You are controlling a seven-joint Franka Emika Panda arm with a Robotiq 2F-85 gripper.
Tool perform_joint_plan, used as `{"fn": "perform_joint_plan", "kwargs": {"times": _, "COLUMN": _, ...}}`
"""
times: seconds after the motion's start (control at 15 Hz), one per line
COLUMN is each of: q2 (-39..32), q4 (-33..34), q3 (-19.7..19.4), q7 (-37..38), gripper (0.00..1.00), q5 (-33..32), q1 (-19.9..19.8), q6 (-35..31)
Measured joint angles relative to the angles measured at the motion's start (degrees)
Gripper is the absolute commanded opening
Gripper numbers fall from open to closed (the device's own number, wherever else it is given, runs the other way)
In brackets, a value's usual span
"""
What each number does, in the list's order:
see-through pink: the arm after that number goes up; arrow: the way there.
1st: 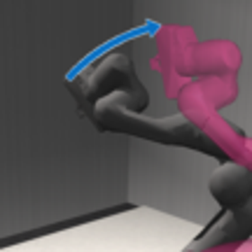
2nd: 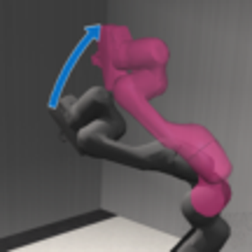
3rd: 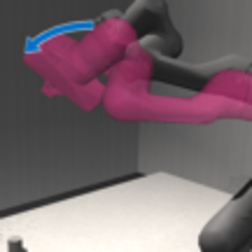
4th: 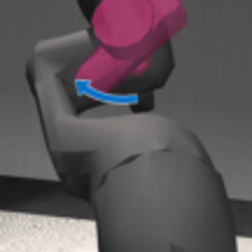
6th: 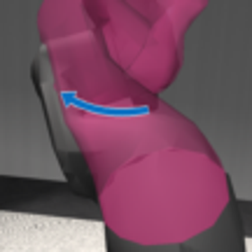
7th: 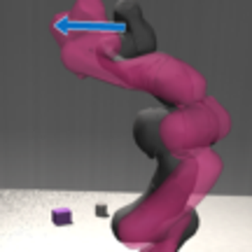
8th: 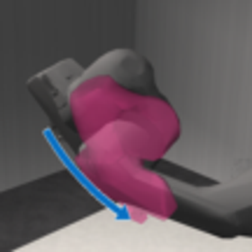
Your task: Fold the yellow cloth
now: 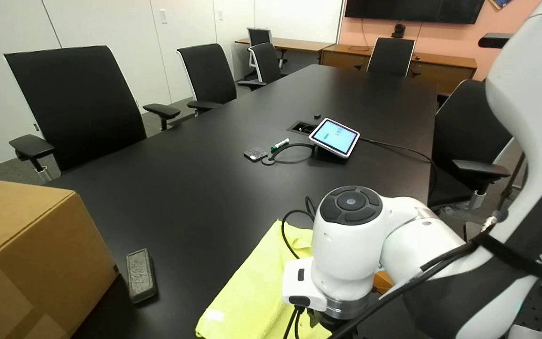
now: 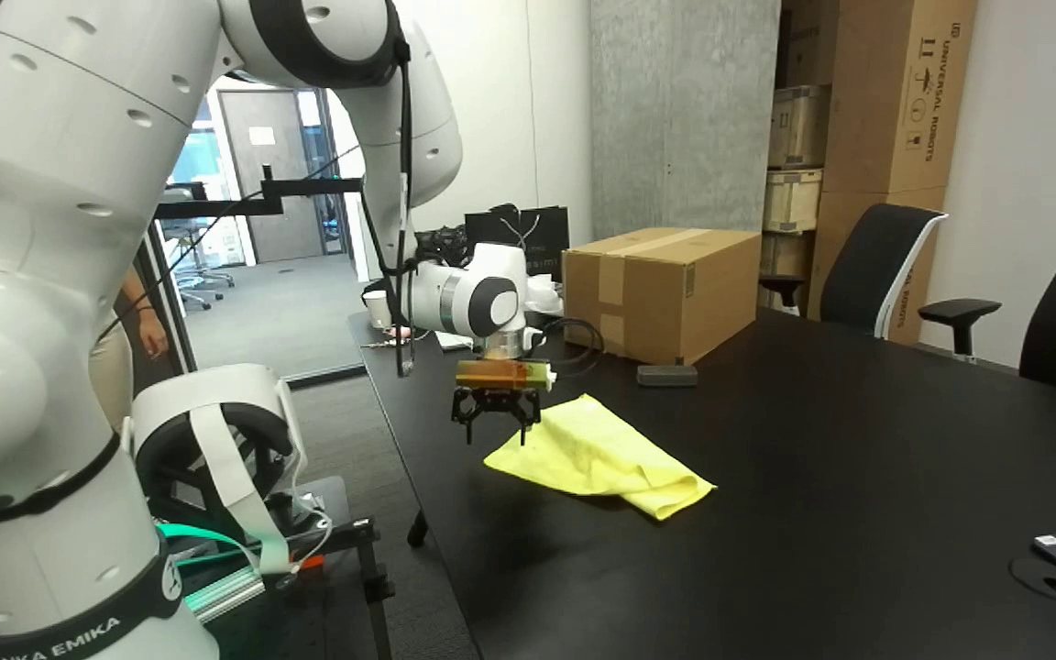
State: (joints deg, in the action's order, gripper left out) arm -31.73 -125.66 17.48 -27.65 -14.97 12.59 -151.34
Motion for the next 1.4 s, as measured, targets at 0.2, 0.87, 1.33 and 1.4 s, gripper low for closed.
{"fn": "perform_joint_plan", "kwargs": {"times": 0.2, "q2": -1.4, "q4": 0.0, "q3": -0.3, "q7": 2.2, "gripper": 1.0, "q5": 0.2, "q1": 0.1, "q6": 0.0}}
{"fn": "perform_joint_plan", "kwargs": {"times": 0.87, "q2": -2.3, "q4": 0.1, "q3": -2.7, "q7": 9.4, "gripper": 0.74, "q5": -0.2, "q1": 2.6, "q6": 0.0}}
{"fn": "perform_joint_plan", "kwargs": {"times": 1.33, "q2": -1.8, "q4": 0.3, "q3": -3.9, "q7": 11.2, "gripper": 0.21, "q5": -0.5, "q1": 3.4, "q6": 0.2}}
{"fn": "perform_joint_plan", "kwargs": {"times": 1.4, "q2": -1.6, "q4": 0.3, "q3": -3.9, "q7": 11.2, "gripper": 0.14, "q5": -0.5, "q1": 3.4, "q6": 0.2}}
